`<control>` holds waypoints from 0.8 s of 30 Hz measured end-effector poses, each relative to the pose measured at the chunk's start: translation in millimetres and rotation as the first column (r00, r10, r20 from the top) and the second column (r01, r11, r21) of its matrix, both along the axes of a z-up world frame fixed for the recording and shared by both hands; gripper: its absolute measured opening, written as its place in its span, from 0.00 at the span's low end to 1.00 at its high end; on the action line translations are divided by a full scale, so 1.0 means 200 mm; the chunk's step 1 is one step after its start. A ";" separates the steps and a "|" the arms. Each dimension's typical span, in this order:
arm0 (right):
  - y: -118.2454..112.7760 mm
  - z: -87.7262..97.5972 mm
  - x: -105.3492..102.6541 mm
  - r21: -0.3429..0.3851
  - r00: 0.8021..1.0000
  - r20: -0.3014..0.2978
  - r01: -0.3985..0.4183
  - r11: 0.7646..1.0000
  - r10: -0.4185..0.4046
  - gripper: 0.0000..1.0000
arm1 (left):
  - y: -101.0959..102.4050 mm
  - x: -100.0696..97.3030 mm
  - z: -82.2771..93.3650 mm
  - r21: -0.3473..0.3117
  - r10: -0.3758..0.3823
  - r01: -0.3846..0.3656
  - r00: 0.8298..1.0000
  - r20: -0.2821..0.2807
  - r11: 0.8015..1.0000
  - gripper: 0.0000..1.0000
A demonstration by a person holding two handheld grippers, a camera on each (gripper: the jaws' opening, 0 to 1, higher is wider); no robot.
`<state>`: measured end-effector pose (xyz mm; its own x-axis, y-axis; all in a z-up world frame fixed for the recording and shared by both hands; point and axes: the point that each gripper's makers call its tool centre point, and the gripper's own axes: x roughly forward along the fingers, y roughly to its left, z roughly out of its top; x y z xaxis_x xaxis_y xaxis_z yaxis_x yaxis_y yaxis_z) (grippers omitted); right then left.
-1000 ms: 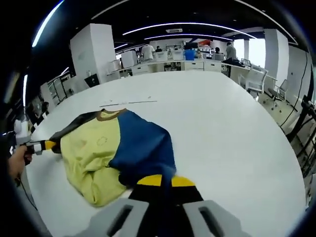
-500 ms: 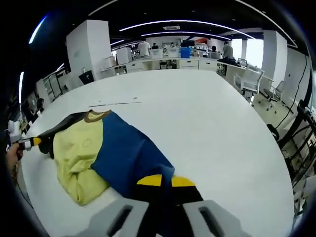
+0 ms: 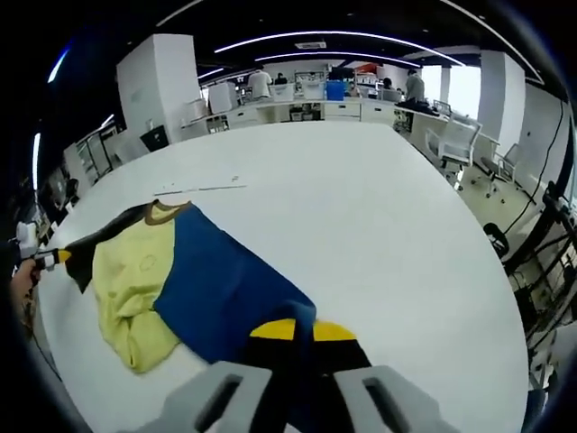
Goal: Fold the garment on the visible template until the final outline fits inside the template.
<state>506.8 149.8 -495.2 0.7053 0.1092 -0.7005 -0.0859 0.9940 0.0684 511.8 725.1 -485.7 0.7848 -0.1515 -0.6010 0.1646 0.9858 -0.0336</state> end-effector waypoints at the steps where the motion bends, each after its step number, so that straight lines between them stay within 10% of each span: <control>1: -0.01 -0.01 0.00 -0.003 1.000 -0.012 -0.002 1.000 0.002 0.00 | 0.02 0.02 0.00 0.003 0.011 -0.011 1.000 0.006 1.000 0.01; 24: -0.16 -0.11 0.09 -0.088 0.997 -0.077 -0.026 0.996 0.019 0.00 | 0.17 0.11 -0.09 0.002 0.076 -0.076 0.997 -0.027 0.997 0.01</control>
